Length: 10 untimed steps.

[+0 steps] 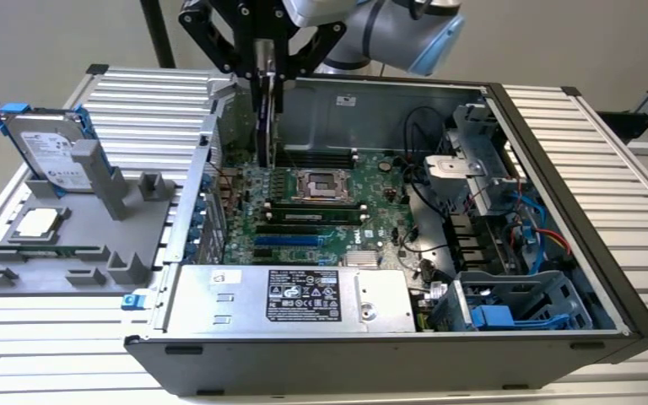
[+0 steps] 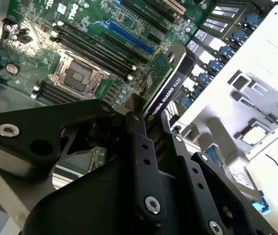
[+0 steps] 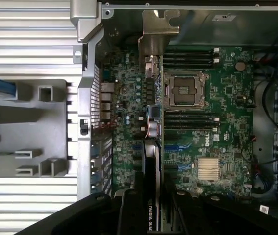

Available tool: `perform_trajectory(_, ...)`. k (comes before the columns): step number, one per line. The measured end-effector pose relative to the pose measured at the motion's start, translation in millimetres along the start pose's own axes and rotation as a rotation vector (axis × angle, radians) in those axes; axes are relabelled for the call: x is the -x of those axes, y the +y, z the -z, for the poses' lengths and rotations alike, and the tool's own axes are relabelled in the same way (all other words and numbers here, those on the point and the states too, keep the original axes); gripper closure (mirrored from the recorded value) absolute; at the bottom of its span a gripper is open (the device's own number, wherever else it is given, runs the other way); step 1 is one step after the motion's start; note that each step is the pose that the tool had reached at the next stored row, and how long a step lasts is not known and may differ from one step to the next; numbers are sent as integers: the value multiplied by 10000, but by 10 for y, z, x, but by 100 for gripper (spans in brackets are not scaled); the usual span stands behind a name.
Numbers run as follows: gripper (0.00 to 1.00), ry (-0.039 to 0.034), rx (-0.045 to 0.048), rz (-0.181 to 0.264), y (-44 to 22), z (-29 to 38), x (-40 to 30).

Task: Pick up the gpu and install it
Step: 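Pick up the gpu and move the gpu toward the slot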

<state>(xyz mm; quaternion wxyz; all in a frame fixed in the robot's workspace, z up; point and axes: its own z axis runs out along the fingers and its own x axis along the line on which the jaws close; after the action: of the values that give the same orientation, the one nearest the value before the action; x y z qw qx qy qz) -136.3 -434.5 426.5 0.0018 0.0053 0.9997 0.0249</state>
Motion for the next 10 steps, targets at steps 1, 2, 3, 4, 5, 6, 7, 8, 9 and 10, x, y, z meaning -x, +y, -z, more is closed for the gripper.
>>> perform_trajectory(1, 100, 0, 0, 3, 0, 0, 12)
perform_trajectory(2, 100, 0, 0, 6, 0, 0, 23)
perform_trajectory(3, 100, 0, 0, 9, 0, 0, 34)
perform_trajectory(4, 100, 1, 0, 12, 1, 0, 46)
perform_trajectory(5, 100, 0, 0, 14, 1, 0, 57)
perform_trajectory(6, 100, 1, 0, 17, 1, 0, 68)
perform_trajectory(7, 100, 0, 0, 20, 1, 0, 80)
perform_trajectory(8, 100, 1, 1, 22, 1, -1, 91)
perform_trajectory(9, 100, 1, 0, 25, 1, 0, 102)
perform_trajectory(10, 100, 1, 0, 28, 1, 0, 113)
